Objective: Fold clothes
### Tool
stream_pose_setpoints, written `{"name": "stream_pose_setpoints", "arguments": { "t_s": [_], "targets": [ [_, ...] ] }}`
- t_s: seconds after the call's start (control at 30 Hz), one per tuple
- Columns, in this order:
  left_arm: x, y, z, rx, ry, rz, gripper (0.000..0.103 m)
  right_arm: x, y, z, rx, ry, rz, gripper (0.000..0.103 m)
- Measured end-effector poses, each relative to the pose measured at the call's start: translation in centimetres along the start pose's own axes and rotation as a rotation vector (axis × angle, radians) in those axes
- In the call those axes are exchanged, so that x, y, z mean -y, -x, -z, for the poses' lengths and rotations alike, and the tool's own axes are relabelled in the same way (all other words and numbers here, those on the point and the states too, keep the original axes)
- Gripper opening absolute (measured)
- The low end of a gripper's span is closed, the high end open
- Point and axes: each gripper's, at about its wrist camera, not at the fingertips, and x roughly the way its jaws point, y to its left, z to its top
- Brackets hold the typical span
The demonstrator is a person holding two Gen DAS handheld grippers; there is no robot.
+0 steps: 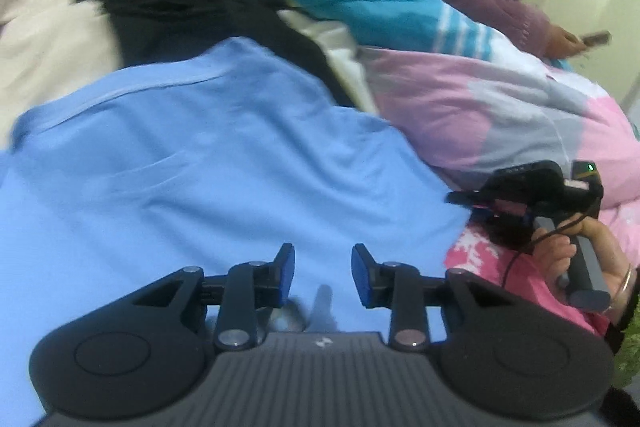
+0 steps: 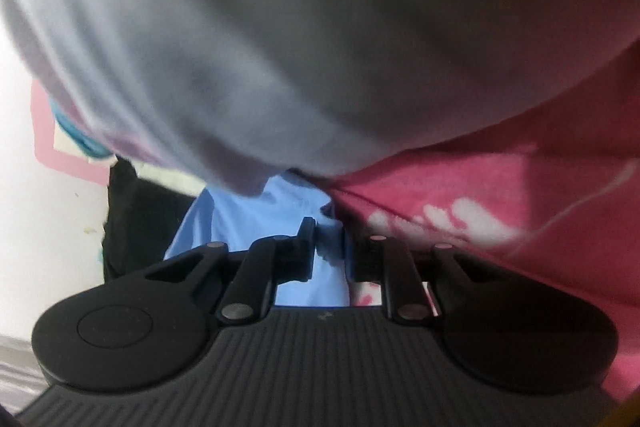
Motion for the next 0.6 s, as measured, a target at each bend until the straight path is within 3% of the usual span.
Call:
{"name": "stream_pose_setpoints", "arguments": {
  "t_s": [0.13, 0.43, 0.6],
  "targets": [
    [-1.2, -0.2, -0.2, -0.004, 0.074, -0.012, 0.032, -0.8, 1.6, 0.8, 0.085, 0.063, -0.014, 0.005],
    [2.2, -6.5, -2.8, -0.033, 0.095, 0.121, 0.032, -7.1, 6.8, 5.3, 0.272, 0.436, -0.102, 0.005],
    [2.7, -9.2, -2.9, -0.084, 0.114, 0.131, 0.032, -10.6, 7.7, 7.3, 0.258, 0.705, -0.176, 0.005]
  ]
}}
